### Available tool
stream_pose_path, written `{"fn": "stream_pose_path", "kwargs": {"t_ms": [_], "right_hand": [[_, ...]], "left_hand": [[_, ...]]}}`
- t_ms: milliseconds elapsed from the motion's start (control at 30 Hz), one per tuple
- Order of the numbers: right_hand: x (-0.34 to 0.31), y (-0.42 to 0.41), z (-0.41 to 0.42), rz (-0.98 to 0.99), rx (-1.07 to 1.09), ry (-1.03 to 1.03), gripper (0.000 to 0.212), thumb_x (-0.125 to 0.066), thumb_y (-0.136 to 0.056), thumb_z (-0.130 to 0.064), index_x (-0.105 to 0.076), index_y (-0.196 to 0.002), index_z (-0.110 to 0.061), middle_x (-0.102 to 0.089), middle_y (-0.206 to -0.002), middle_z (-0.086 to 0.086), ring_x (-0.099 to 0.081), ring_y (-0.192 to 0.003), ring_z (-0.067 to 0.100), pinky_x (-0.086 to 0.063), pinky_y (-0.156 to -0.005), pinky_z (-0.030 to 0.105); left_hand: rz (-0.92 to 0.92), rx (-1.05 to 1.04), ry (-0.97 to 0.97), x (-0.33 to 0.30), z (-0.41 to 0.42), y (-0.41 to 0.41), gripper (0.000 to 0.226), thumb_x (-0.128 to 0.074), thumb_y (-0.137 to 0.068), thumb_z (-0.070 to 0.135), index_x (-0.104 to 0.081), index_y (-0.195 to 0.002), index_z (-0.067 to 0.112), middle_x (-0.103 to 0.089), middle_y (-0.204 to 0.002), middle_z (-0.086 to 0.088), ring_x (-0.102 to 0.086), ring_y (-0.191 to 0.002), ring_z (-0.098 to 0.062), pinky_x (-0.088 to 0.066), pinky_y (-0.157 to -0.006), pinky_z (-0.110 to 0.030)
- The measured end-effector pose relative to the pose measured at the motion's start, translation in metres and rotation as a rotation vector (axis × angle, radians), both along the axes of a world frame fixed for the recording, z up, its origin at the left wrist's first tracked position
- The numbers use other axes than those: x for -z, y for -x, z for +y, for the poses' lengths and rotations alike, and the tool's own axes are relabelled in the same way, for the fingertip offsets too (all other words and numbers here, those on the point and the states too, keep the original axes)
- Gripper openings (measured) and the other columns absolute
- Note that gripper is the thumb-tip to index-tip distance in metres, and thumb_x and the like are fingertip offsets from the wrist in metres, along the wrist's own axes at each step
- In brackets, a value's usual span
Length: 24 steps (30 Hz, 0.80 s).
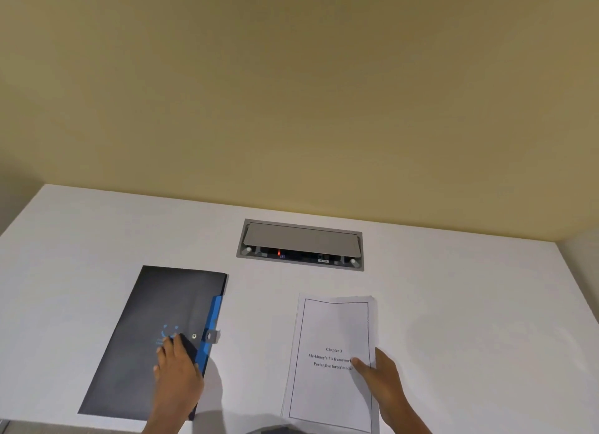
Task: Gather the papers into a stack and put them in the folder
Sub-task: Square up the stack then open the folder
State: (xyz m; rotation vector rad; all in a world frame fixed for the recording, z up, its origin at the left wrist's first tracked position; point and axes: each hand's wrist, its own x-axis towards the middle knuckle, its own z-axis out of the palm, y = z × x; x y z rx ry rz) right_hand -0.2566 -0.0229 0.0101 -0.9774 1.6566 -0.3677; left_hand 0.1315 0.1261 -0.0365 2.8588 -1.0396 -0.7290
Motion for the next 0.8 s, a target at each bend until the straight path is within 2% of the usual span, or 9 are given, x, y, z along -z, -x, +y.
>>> {"fn": "stream_pose_path", "kwargs": {"t_ms": [133, 233, 367, 467, 567, 600, 700, 767, 800], "right_hand": [[-0.009, 0.007, -0.003, -0.020, 0.033, 0.021, 0.022, -0.075, -0.092, -0.006, -0.078, -0.105, -0.024, -0.083, -0.090, -0.014, -0.078, -0.094, 0.017, -0.060, -0.080, 0.034], [-0.021, 0.013, -0.008, -0.053, 0.083, 0.040, 0.024, -0.075, -0.093, -0.005, -0.077, -0.109, -0.024, -0.083, -0.090, -0.016, -0.076, -0.098, 0.016, -0.056, -0.076, 0.028], [-0.040, 0.019, -0.015, -0.107, 0.145, 0.073, 0.026, -0.073, -0.095, -0.006, -0.075, -0.117, -0.019, -0.081, -0.107, 0.000, -0.076, -0.099, 0.021, -0.058, -0.077, 0.032], [-0.063, 0.018, -0.020, -0.157, 0.195, 0.139, 0.024, -0.071, -0.097, -0.005, -0.074, -0.115, -0.021, -0.081, -0.107, 0.000, -0.076, -0.099, 0.020, -0.057, -0.076, 0.031], [-0.087, 0.015, -0.022, -0.209, 0.242, 0.202, 0.023, -0.072, -0.097, -0.006, -0.075, -0.111, -0.024, -0.082, -0.102, -0.005, -0.077, -0.098, 0.019, -0.058, -0.078, 0.033], [-0.093, 0.013, -0.021, -0.219, 0.247, 0.223, 0.022, -0.072, -0.097, -0.008, -0.075, -0.112, -0.025, -0.083, -0.101, -0.006, -0.077, -0.098, 0.019, -0.059, -0.082, 0.036], [-0.112, 0.003, -0.019, -0.232, 0.247, 0.298, 0.023, -0.073, -0.097, -0.011, -0.075, -0.113, -0.027, -0.083, -0.102, -0.011, -0.078, -0.098, 0.015, -0.060, -0.089, 0.038], [-0.124, -0.005, -0.017, -0.237, 0.233, 0.346, 0.024, -0.073, -0.097, -0.011, -0.074, -0.111, -0.031, -0.081, -0.099, -0.017, -0.077, -0.094, 0.008, -0.060, -0.082, 0.030], [-0.130, -0.008, -0.016, -0.235, 0.211, 0.375, 0.025, -0.072, -0.098, -0.011, -0.073, -0.110, -0.033, -0.080, -0.097, -0.021, -0.077, -0.090, 0.003, -0.059, -0.076, 0.024]], "left_hand": [[-0.036, 0.086, -0.024, -0.004, 0.001, -0.001, 0.076, -0.056, -0.092, 0.006, -0.016, -0.156, -0.002, -0.022, -0.163, -0.022, -0.028, -0.149, -0.040, -0.038, -0.117, -0.046], [0.006, 0.040, 0.023, -0.023, -0.004, 0.001, 0.071, -0.052, -0.096, 0.003, -0.016, -0.157, 0.001, -0.028, -0.163, -0.019, -0.036, -0.147, -0.037, -0.041, -0.115, -0.044], [0.041, -0.071, 0.200, -0.063, -0.015, 0.010, 0.064, -0.047, -0.093, -0.005, -0.032, -0.155, 0.008, -0.056, -0.143, -0.018, -0.070, -0.105, -0.040, -0.056, -0.089, -0.047], [0.053, -0.081, 0.239, -0.082, -0.022, 0.019, 0.069, -0.041, -0.092, -0.006, -0.032, -0.156, 0.019, -0.069, -0.119, -0.015, -0.068, -0.082, -0.031, -0.055, -0.076, -0.041], [0.087, -0.111, 0.286, -0.101, -0.030, 0.041, 0.065, -0.039, -0.097, -0.003, -0.032, -0.156, 0.025, -0.067, -0.089, -0.012, -0.058, -0.063, -0.022, -0.047, -0.062, -0.034], [0.098, -0.112, 0.313, -0.106, -0.032, 0.050, 0.064, -0.040, -0.098, -0.001, -0.032, -0.156, 0.025, -0.066, -0.089, -0.011, -0.057, -0.062, -0.020, -0.049, -0.061, -0.035], [0.159, -0.096, 0.392, -0.120, -0.040, 0.077, 0.058, -0.039, -0.102, 0.006, -0.032, -0.156, 0.026, -0.068, -0.114, -0.012, -0.053, -0.074, -0.015, -0.055, -0.077, -0.038], [0.231, -0.090, 0.446, -0.129, -0.047, 0.096, 0.054, -0.036, -0.103, 0.008, -0.035, -0.155, 0.022, -0.064, -0.114, -0.005, -0.054, -0.073, -0.010, -0.051, -0.074, -0.025], [0.265, -0.089, 0.465, -0.132, -0.050, 0.105, 0.052, -0.036, -0.104, 0.008, -0.035, -0.155, 0.020, -0.062, -0.118, -0.004, -0.058, -0.078, -0.010, -0.054, -0.077, -0.024]]}}
